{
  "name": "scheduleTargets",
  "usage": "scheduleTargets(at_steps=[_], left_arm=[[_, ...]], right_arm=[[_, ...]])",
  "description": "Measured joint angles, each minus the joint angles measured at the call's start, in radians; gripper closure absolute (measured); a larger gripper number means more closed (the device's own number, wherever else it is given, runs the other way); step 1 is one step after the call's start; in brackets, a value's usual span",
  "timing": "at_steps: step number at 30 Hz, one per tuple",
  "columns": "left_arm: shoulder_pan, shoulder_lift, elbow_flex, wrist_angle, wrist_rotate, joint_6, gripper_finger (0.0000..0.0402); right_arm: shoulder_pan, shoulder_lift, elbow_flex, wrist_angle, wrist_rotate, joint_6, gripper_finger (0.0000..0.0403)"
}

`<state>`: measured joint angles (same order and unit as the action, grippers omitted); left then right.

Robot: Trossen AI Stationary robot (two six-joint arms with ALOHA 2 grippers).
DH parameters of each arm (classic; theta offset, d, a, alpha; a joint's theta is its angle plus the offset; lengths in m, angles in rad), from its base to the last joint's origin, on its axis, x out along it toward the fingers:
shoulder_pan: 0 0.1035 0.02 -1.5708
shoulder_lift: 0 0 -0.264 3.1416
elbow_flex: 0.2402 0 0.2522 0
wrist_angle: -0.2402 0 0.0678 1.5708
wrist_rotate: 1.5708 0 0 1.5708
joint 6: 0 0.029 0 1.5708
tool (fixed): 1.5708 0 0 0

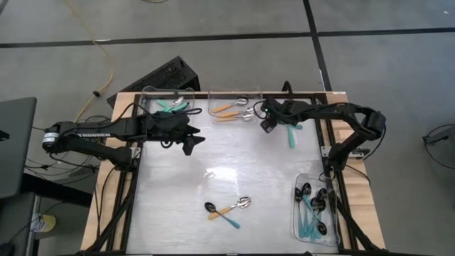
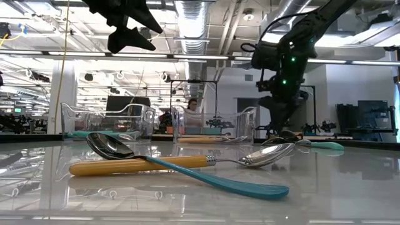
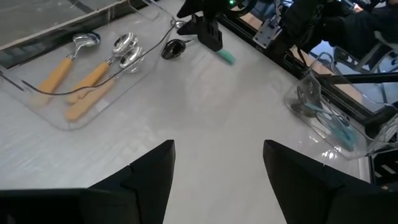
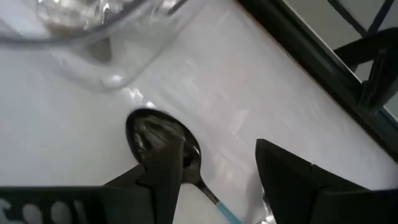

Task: Sort silverware by color (type)
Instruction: Put the blue spoon into the bottom transparent bin

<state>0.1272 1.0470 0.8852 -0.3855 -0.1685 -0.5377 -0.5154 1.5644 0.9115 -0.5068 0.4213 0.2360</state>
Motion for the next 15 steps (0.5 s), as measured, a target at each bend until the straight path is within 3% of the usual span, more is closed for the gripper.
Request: scheduleTargets(at_steps=[4,10,15], left_arm=[[0.000,0.000,0.000,-0.001,0.004,-0.014,0.0173],[0.000,0.000,0.000,-0.008,0.007,-0.055,0.0173],[0.000,0.000,0.000,-0.007,0.011,-0.081,0.0173]], right_arm=[[-0.002,0.010,-0.037,0.044,0.002,-0.076,0.0180],[0.028,-0.062,-0.238,0.323,0.029,-0.178,0.0180],[0.018,-0.157,-0.309,0.319,-0.034,-0.235,0.0180]])
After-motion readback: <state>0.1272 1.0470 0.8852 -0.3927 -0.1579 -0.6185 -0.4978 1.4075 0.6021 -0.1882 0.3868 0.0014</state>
